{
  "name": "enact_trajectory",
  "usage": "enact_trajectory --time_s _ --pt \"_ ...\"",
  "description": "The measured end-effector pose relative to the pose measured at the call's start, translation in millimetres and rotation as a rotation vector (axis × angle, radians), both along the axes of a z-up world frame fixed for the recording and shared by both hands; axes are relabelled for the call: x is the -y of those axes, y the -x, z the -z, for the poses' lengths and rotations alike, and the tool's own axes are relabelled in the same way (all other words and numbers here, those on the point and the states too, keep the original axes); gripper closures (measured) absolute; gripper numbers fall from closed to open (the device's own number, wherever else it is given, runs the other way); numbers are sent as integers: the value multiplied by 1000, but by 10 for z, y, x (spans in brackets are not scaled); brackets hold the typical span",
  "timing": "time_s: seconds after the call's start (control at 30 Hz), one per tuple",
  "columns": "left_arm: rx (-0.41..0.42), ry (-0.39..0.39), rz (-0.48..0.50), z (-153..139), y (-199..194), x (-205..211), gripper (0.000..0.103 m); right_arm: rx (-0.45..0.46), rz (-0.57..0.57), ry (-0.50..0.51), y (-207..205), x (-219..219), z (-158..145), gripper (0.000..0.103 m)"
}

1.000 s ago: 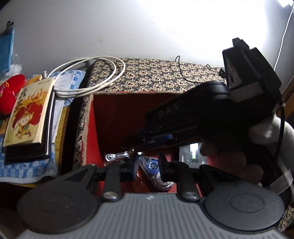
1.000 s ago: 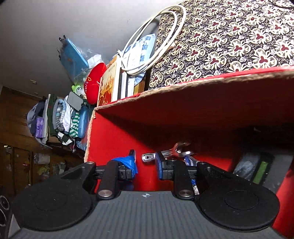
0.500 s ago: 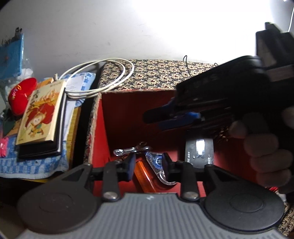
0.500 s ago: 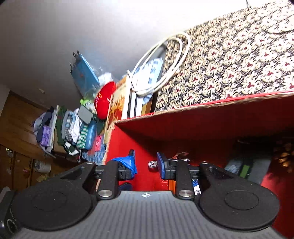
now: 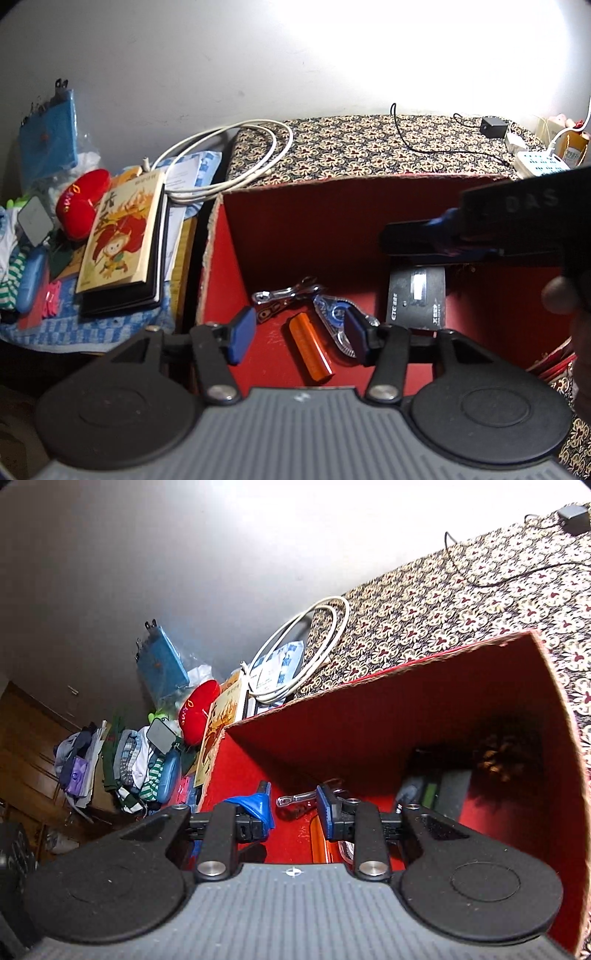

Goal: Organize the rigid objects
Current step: 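Carry the orange block into the red box and open the right tool, then withdraw the open right tool up out of the red box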

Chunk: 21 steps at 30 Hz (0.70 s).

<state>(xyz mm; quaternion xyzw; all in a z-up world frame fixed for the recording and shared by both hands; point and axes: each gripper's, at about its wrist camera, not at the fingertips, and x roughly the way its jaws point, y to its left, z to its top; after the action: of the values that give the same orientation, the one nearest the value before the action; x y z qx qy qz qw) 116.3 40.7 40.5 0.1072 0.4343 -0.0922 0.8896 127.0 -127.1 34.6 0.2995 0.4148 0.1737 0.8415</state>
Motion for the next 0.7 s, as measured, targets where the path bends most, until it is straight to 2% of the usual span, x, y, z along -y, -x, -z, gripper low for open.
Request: enact_trajectory --time_s 0.37,0.7 --pt "30 -36 -46 -117 241 43 43 70 -8 50 432 -48 -179 91" --pt "57 -77 -92 -195 517 28 42 161 -26 96 850 -121 -285 91"
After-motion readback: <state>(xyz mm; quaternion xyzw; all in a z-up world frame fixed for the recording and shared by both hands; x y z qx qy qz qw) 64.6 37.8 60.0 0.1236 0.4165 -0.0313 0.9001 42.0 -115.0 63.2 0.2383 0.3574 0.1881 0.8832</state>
